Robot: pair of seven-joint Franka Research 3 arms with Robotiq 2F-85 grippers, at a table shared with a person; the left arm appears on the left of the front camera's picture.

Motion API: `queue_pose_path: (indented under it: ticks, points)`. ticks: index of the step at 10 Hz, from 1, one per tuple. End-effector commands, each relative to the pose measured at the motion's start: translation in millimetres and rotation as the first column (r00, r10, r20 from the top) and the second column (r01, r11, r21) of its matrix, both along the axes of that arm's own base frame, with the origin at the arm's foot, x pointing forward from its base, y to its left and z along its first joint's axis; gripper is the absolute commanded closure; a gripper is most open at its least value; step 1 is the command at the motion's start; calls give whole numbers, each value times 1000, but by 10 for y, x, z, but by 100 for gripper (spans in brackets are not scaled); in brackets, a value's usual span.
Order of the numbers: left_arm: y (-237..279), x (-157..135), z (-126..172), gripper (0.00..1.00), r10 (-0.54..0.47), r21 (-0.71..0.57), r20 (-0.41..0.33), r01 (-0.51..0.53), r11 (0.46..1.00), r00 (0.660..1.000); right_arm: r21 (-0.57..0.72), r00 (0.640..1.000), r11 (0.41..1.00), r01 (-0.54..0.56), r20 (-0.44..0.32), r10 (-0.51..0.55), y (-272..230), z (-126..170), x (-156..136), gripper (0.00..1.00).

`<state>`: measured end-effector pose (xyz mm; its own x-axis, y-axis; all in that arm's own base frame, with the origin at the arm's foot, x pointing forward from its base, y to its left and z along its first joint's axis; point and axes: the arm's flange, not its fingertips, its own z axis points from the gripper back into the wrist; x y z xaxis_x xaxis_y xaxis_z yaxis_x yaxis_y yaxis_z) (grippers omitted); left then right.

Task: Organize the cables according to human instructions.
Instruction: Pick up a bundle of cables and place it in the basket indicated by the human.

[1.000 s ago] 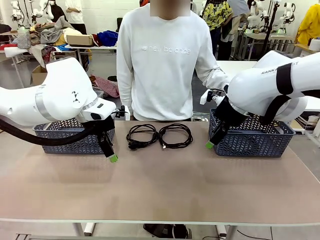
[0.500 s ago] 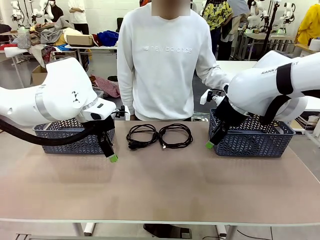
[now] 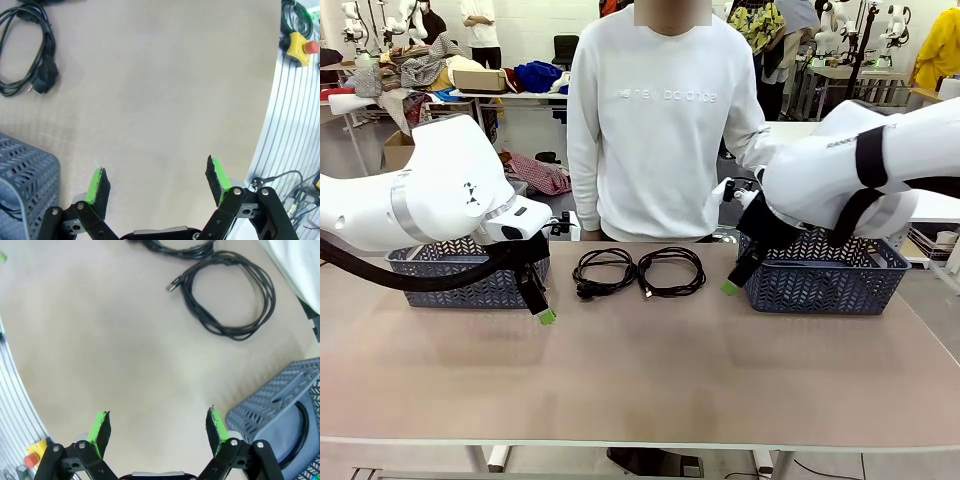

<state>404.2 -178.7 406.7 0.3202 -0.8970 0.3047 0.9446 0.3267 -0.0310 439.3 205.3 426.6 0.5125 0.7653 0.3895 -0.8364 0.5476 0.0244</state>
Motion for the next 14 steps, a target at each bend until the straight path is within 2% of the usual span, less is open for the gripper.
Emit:
queue_pose_path:
  ticks: [1,4,8,11,12,14]
  points:
    - [14,-4,3,0,7,-2,-2,-7,1000,1000,-13,994,995,102,-24,-102,228,44,264,0]
    - [14,-4,3,0,7,-2,-2,-7,1000,1000,-39,966,967,251,-57,-253,422,-33,693,0]
    - [14,-4,3,0,7,-2,-2,-7,1000,1000,-98,942,946,308,-103,-318,737,-140,1152,0]
    - [14,-4,3,0,7,-2,-2,-7,1000,1000,-93,934,943,319,-141,-330,756,-183,1250,0]
    - [14,-4,3,0,7,-2,-2,-7,1000,1000,-86,945,950,299,-115,-307,729,-228,1171,0]
    - [14,-4,3,0,7,-2,-2,-7,1000,1000,-86,945,950,299,-115,-307,729,-228,1171,0]
